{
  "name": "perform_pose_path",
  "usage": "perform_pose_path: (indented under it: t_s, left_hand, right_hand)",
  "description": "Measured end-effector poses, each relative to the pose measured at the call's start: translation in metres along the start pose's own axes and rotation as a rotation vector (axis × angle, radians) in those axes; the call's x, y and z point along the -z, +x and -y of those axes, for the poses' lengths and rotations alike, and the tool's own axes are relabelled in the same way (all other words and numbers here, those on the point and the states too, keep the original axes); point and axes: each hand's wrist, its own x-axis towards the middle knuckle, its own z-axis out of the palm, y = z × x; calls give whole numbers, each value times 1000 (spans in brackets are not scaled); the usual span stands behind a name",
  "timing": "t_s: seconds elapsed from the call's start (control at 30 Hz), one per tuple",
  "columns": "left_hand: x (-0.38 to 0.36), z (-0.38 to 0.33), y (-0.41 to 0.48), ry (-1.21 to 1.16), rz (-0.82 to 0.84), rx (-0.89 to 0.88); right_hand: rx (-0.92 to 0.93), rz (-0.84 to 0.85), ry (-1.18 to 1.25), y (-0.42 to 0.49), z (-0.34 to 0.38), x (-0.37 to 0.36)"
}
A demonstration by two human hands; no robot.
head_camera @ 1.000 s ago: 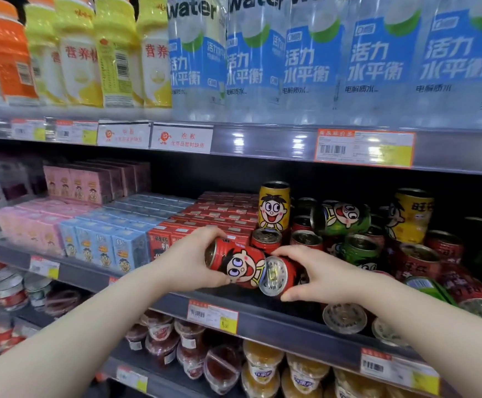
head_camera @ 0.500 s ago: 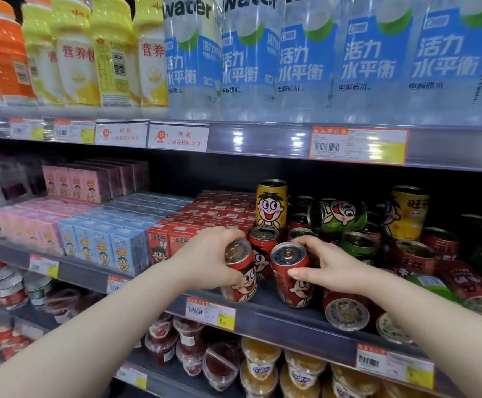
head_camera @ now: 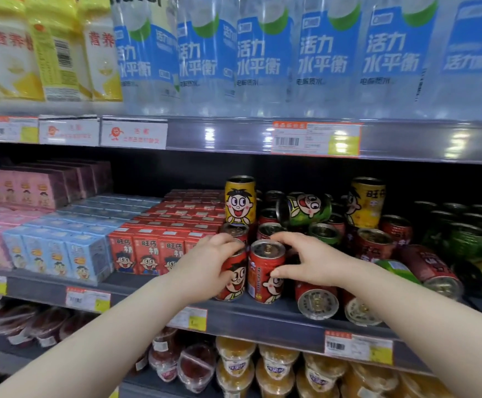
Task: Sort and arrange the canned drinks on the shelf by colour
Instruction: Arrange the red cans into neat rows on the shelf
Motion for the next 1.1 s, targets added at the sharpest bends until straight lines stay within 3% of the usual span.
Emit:
perform_pose_path:
  t_s: [0.17, 0.27, 0.33, 0.43, 0.57, 0.77, 0.9, 1.1]
  left_hand:
    - [-2, -16, 6, 8, -92, -23]
    - [-5, -35, 16, 29, -74, -93]
    - [-6, -45, 22, 75, -49, -138]
    - [-14, -48, 23, 196, -42, -179]
    - [-21, -43, 18, 181, -98, -205]
    - [-23, -43, 20, 182, -129, -209]
    - [-24, -41, 21, 192, -112, -193]
    - [-21, -47, 23, 170, -74, -165]
  right_hand:
    - [11, 66, -181, -27, -12, 26]
    - [7, 187, -343, -42, -22, 27]
    - [18, 167, -366, -48, -28, 22]
    - [34, 89, -313, -52, -31, 14]
    - [20, 58, -259, -47, -27, 8]
    - [-156, -98, 10, -28, -29, 25]
    - [-194, -166, -138, -18, -33, 27]
    - [-143, -100, 66, -19, -25, 22]
